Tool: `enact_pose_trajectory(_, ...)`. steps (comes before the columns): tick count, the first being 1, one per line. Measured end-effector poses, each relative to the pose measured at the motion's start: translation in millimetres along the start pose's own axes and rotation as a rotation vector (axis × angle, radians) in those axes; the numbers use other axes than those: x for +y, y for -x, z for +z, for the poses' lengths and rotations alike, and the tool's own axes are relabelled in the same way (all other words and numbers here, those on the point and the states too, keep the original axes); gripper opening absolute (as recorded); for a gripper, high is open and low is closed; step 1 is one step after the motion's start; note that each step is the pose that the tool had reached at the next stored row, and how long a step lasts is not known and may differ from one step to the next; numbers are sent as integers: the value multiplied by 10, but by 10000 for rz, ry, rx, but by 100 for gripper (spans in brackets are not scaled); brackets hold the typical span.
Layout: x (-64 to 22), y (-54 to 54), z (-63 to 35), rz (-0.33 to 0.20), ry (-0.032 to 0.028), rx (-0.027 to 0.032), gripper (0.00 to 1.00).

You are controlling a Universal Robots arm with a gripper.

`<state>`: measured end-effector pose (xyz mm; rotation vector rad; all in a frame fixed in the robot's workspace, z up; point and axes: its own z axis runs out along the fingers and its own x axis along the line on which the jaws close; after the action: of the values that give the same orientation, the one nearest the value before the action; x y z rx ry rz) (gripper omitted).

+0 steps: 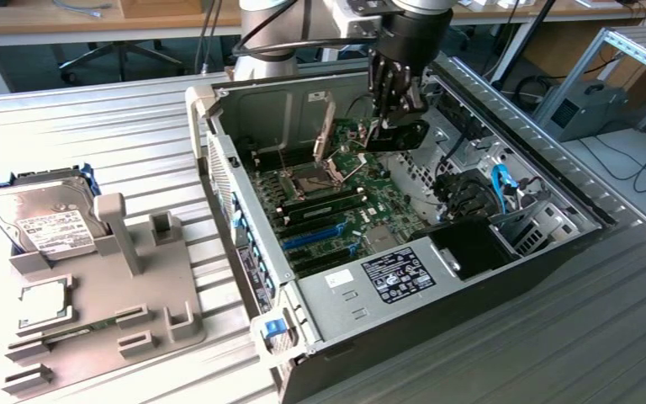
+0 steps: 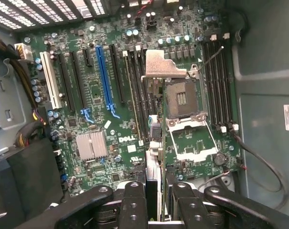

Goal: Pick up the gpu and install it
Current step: 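Insert the gpu into the slot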

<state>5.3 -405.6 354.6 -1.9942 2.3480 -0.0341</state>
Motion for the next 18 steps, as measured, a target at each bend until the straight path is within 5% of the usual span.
enact_pose_trajectory(18, 0, 0, 2, -1404, 45, -80, 26)
